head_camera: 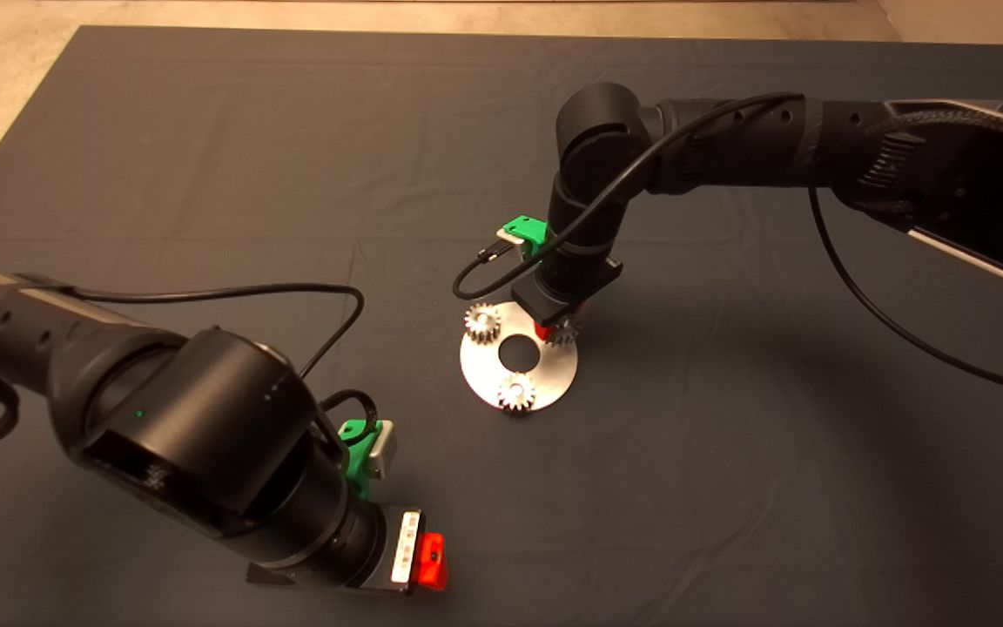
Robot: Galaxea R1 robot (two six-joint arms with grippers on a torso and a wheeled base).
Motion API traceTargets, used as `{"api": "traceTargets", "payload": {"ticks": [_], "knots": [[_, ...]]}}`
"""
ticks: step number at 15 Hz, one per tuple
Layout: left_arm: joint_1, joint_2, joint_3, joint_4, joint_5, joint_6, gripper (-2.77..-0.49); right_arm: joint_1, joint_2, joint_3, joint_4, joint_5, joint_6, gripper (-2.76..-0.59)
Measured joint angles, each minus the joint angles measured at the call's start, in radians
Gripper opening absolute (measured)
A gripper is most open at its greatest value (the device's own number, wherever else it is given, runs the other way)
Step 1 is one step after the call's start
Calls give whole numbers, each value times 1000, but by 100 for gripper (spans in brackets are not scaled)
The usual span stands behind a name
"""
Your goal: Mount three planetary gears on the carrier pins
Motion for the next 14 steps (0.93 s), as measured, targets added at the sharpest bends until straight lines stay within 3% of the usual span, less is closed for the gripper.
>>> {"api": "traceTargets", "payload": {"ticks": [14], "knots": [[10, 0, 0, 0, 0, 0, -50, 4, 12, -15, -47, 0, -49, -239]]}}
